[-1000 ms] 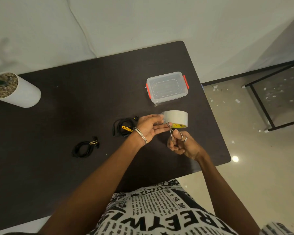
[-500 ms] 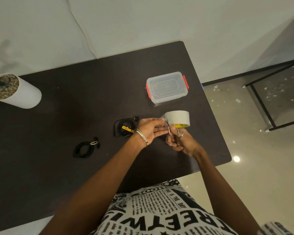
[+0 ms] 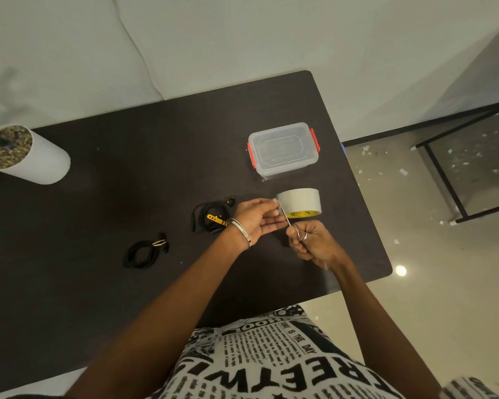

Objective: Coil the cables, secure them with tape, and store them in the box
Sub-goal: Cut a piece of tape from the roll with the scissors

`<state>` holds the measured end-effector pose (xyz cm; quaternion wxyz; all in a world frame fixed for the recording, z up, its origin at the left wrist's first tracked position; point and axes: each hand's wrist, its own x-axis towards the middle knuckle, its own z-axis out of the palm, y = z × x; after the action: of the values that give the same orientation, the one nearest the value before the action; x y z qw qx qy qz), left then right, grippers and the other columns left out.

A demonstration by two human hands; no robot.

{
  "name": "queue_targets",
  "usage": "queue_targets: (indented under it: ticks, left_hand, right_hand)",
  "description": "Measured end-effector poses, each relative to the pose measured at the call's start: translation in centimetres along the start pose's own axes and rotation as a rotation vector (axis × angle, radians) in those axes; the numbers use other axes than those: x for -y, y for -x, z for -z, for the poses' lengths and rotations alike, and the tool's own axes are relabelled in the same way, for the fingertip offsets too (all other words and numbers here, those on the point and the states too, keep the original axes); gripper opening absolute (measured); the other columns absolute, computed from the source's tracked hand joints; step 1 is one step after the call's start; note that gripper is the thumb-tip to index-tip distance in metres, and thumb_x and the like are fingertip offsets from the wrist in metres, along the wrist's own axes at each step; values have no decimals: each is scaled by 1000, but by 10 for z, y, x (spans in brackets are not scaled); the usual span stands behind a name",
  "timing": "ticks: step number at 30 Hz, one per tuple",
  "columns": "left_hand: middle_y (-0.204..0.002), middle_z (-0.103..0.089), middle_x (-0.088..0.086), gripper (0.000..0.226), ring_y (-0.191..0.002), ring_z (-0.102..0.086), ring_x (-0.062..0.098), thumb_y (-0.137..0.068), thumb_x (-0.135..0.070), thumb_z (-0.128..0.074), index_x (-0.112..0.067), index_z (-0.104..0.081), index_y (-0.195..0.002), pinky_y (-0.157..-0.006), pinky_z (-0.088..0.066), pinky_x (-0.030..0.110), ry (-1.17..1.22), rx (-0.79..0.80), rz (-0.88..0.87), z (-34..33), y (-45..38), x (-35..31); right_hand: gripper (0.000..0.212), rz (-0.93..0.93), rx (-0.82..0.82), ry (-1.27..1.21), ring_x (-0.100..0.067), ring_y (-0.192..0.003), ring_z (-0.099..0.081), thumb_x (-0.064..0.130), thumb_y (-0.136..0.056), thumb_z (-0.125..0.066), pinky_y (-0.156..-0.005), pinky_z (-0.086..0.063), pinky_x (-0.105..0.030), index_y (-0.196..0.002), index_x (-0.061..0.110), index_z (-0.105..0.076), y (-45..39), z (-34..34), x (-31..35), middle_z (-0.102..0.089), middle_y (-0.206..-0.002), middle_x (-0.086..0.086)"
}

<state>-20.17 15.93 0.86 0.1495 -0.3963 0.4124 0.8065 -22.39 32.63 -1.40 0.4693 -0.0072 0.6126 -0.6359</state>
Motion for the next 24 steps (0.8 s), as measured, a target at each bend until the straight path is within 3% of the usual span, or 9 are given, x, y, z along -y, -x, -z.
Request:
queue_targets:
  ticks: [7, 11, 18, 24]
  left_hand:
    - [-67, -62, 11, 11, -67, -70, 24, -86, -3, -62, 4, -62, -95, -66, -60, 39, 17, 25, -5, 1, 1, 1]
    - [-70, -65, 13, 14, -71, -70, 25, -86, -3, -62, 9, -63, -94, -69, -60, 40, 15, 40, -1, 3, 1, -1]
    - [-66, -69, 15, 20, -66, -72, 25, -83, -3, -66, 13, -61, -93, -62, -60, 37, 2, -20, -17, 8, 0, -3]
    - [-75, -67, 18, 20, -67, -71, 25, -83, -4, -66, 11, -61, -95, -68, -60, 40, -32, -10, -7, 9, -1, -2]
  right_hand:
    - [69, -46, 65, 0, -11, -40, -31, 70, -63, -69, -40, -18, -18, -58, 3, -56, -1, 5, 1, -50, -58, -14]
    - [68, -59, 93, -5, -11, -41, -32, 72, -60, -71, -39, -21, -17, -58, 5, -58, -3, 7, 2, -52, -58, -12]
    - [65, -64, 110, 67, -10, -42, -34, 73, -62, -69, -41, -21, -18, -60, 9, -57, -10, 4, 10, -52, -60, -12]
    - [65, -80, 101, 128, -9, -43, -36, 77, -57, -68, -42, -24, -18, -58, 12, -59, -13, 1, 16, -54, -59, -7]
